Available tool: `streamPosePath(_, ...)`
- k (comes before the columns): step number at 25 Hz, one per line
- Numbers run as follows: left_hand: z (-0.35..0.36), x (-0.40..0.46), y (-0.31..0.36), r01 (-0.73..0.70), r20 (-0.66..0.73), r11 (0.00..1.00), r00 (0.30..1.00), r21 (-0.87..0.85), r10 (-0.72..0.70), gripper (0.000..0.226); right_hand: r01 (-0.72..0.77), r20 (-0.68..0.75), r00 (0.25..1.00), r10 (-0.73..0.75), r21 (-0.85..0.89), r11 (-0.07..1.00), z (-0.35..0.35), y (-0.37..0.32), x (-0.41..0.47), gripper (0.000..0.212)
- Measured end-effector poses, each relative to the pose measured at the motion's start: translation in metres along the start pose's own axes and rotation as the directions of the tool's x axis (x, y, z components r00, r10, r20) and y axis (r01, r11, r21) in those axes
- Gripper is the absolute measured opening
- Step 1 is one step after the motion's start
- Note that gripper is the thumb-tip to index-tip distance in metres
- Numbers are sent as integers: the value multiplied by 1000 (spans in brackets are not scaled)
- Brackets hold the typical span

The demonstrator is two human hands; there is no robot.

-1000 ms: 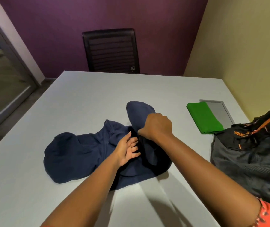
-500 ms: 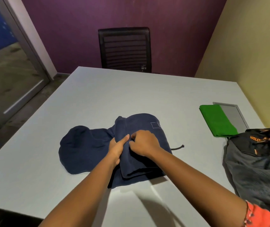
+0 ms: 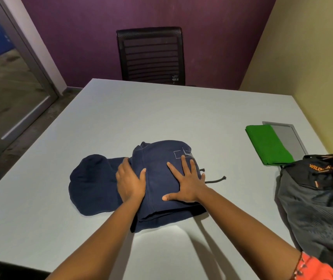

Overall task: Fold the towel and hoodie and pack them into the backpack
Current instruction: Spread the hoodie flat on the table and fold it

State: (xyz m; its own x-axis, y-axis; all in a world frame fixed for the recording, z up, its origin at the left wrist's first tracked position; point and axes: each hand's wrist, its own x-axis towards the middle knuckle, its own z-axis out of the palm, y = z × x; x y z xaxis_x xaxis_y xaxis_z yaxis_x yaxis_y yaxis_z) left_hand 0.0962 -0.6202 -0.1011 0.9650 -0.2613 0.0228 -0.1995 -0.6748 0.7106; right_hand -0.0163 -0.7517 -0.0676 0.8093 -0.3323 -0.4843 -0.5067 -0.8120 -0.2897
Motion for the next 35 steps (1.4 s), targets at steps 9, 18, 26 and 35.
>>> streamPosePath(9,28,-12,-5,-531,420,740,832,413,363,71,-2,31,1000,4,-71,997,12,5,5,117)
streamPosePath(18,19,5,-15,-485,394,843,840,233,374,81,-25,56,998,29,-78,997,8,1,7,116)
streamPosePath(26,-52,44,-77,700,-269,633,573,-330,-774,75,-49,81,995,54,-60,997,4,1,9,114)
streamPosePath(35,-88,54,-92,651,192,290,564,-701,-803,45,-121,31,992,123,-44,992,7,-3,15,105)
